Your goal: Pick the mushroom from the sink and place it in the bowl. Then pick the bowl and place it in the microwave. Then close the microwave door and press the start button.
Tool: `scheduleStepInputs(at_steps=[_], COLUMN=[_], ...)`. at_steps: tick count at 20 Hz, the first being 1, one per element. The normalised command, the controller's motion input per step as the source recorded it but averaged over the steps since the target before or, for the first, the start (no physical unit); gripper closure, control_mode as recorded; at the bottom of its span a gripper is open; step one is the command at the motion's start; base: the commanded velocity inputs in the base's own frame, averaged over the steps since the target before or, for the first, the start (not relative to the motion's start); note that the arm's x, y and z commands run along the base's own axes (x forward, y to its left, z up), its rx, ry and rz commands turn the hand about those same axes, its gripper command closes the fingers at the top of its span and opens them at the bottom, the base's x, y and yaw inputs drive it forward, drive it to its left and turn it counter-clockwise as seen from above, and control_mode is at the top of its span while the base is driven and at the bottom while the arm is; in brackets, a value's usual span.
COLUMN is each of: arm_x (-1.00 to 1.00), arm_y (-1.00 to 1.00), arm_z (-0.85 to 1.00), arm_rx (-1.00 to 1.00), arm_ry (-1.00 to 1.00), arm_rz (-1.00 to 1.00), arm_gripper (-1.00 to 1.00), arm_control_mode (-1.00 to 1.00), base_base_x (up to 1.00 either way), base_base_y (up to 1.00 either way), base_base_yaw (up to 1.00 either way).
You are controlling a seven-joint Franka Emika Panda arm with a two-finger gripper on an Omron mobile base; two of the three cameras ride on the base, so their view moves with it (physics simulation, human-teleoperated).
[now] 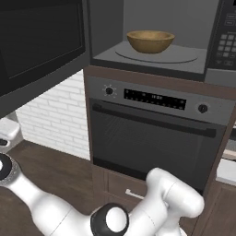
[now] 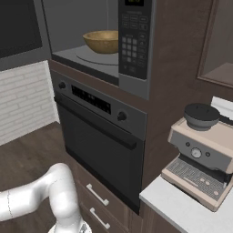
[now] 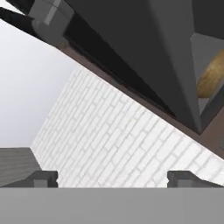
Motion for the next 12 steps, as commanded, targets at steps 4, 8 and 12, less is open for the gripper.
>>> scheduleStepInputs(at_steps=[4,8,12], arm_x=[0.00,0.00,-0.30], arm_y=[-0.63,-0.51,-0.73], arm_z=[0.26,0.12,0.15], arm_rx=[0.16,0.16,0.20], arm_ry=[-0.22,-0.17,-0.26], arm_rz=[0.06,0.05,0.04], arm_gripper=[-1.00,-1.00,-1.00], arm_control_mode=[-1.00,-1.00,-1.00], base_base_x=[0.00,0.00,0.00], base_base_y=[0.00,0.00,0.00], base_base_yaw=[0.00,0.00,0.00])
